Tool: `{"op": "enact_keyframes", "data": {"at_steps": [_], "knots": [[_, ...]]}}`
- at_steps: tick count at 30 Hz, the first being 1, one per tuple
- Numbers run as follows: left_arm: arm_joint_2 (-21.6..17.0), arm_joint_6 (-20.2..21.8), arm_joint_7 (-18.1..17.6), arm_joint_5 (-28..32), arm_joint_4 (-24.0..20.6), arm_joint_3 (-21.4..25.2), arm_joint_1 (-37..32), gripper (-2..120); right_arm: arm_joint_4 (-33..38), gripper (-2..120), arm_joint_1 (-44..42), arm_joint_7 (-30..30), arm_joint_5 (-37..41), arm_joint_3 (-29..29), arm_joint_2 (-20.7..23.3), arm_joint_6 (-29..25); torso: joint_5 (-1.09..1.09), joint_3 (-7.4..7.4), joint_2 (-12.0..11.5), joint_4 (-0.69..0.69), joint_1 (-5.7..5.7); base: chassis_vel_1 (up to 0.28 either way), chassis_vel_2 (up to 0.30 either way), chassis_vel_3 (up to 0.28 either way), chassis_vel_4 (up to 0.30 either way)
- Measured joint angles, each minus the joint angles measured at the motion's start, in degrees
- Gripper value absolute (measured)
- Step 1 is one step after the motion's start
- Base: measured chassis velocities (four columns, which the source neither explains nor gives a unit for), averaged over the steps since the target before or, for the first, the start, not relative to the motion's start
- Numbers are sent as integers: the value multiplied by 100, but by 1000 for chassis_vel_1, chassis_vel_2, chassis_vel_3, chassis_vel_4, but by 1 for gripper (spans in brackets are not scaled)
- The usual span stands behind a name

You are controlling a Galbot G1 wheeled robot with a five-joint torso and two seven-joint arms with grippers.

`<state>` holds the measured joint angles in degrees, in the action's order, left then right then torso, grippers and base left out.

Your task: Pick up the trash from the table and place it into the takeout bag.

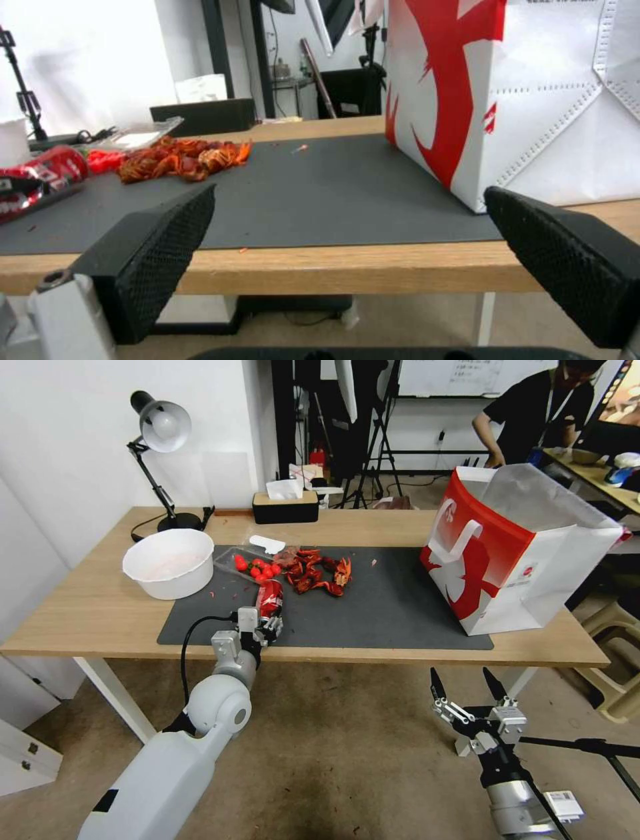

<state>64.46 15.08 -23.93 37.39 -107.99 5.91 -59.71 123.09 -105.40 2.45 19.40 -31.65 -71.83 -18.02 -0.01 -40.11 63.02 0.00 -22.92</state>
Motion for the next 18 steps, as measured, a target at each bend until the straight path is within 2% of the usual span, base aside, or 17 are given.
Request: {"op": "enact_keyframes", "data": {"at_steps": [2, 3, 4, 6, 8, 10, 12, 13, 15, 16, 18], "knots": [[-28, -160, 110, 2, -4, 32, 0, 47, 0, 100, 0, 0, 4, 0, 5, -1, 0, 0, 0, 0, 0, 0, 0, 0, 0], [-92, -493, 395, 60, -4, 71, 17, 47, 1, 100, 0, 0, 10, 0, 9, -2, 0, 0, 0, 1, 0, 0, 0, 0, 0], [-92, -493, 395, 60, -4, 71, 17, 47, 1, 100, 0, 0, 10, 0, 9, -2, 0, 0, 0, 1, 0, 0, 0, 0, 0], [-213, -989, 1000, 274, 1, 93, 117, 47, 10, 100, -1, -2, 17, 0, 11, -5, 1, 0, 0, 1, 0, 0, 0, 0, 0], [-299, -1235, 1460, 437, 16, 71, 300, 47, 27, 100, -7, -3, 18, -2, 9, -6, 1, 0, 0, 0, 0, 0, 0, 0, 0], [-317, -1270, 1553, 465, 27, 59, 351, 47, 30, 100, -10, -3, 18, -3, 7, -6, 1, 0, 0, 0, 0, 0, 0, 0, 0], [-425, -1400, 1935, 647, 93, -71, 623, 47, 41, 100, -29, -3, 15, -6, -4, -7, -1, 0, 0, 0, 0, 0, 0, 0, 0], [-425, -1400, 1935, 647, 93, -71, 623, 47, 41, 100, -29, -3, 15, -6, -4, -7, -1, 0, 0, 0, 0, 0, 0, 0, 0], [-579, -1518, 2255, 860, 210, -317, 1023, 47, 62, 100, -52, -4, -5, -9, -16, -8, 0, 0, 0, 1, 0, 0, 0, 0, 0], [-579, -1518, 2255, 860, 210, -317, 1023, 47, 62, 100, -52, -4, -5, -9, -16, -8, 0, 0, 0, 1, 0, 0, 0, 0, 0], [-644, -1550, 2466, 1039, 425, -627, 1630, 47, 88, 100, -63, 0, -36, -13, -30, 3, 1, 0, 0, 0, -1, 0, 0, 0, 0]]}}
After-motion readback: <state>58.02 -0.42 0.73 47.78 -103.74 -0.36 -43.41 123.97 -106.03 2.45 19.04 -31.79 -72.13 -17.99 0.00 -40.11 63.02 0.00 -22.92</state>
